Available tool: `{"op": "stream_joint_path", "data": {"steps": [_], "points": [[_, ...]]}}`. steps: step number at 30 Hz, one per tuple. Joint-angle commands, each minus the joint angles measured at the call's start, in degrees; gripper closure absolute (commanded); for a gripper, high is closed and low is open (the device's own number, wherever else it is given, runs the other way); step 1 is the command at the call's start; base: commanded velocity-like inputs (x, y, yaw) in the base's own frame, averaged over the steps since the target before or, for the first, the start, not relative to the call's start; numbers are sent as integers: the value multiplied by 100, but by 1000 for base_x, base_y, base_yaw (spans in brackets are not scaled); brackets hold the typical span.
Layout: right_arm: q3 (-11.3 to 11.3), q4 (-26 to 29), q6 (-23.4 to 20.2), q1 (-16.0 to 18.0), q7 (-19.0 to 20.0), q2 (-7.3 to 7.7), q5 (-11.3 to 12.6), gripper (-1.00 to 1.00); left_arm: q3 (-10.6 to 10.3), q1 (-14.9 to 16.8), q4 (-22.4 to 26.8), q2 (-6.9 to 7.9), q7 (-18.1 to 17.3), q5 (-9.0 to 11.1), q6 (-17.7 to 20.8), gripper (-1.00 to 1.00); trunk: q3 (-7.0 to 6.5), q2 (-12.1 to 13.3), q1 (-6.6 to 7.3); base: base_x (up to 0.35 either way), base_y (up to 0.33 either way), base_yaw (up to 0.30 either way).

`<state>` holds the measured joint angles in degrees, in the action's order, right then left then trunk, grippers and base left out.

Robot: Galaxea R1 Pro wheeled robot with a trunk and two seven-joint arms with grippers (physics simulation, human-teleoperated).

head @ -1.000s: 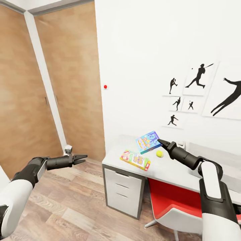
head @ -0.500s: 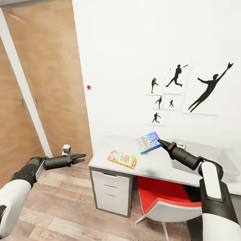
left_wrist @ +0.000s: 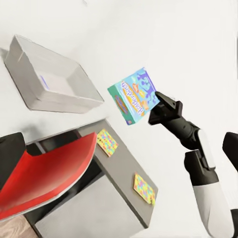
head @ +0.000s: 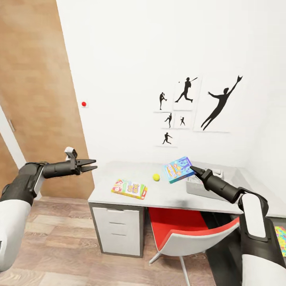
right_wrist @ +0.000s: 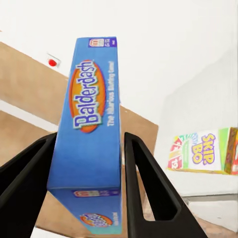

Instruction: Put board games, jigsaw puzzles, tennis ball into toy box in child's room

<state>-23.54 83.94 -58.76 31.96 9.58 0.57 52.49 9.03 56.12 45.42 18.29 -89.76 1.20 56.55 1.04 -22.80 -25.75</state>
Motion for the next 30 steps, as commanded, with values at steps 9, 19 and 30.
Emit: {"op": "stream_joint_path", "data": {"steps": [9, 19, 30], "points": [[-113, -1, -38, -3, 61, 12, -7, 100, -7, 13, 71, -18, -24, -21, 67, -100, 11, -11, -4, 91, 60, -286], [-238, 8, -37, -15, 58, 8, -11, 100, -4, 13, 65, -1, -24, -24, 67, -100, 11, -11, -4, 18, 13, -225], [-244, 12, -31, -15, 52, -5, -13, 100, 10, 12, 66, 41, -24, -22, 76, -100, 11, -11, -4, 1, 34, -4]]}}
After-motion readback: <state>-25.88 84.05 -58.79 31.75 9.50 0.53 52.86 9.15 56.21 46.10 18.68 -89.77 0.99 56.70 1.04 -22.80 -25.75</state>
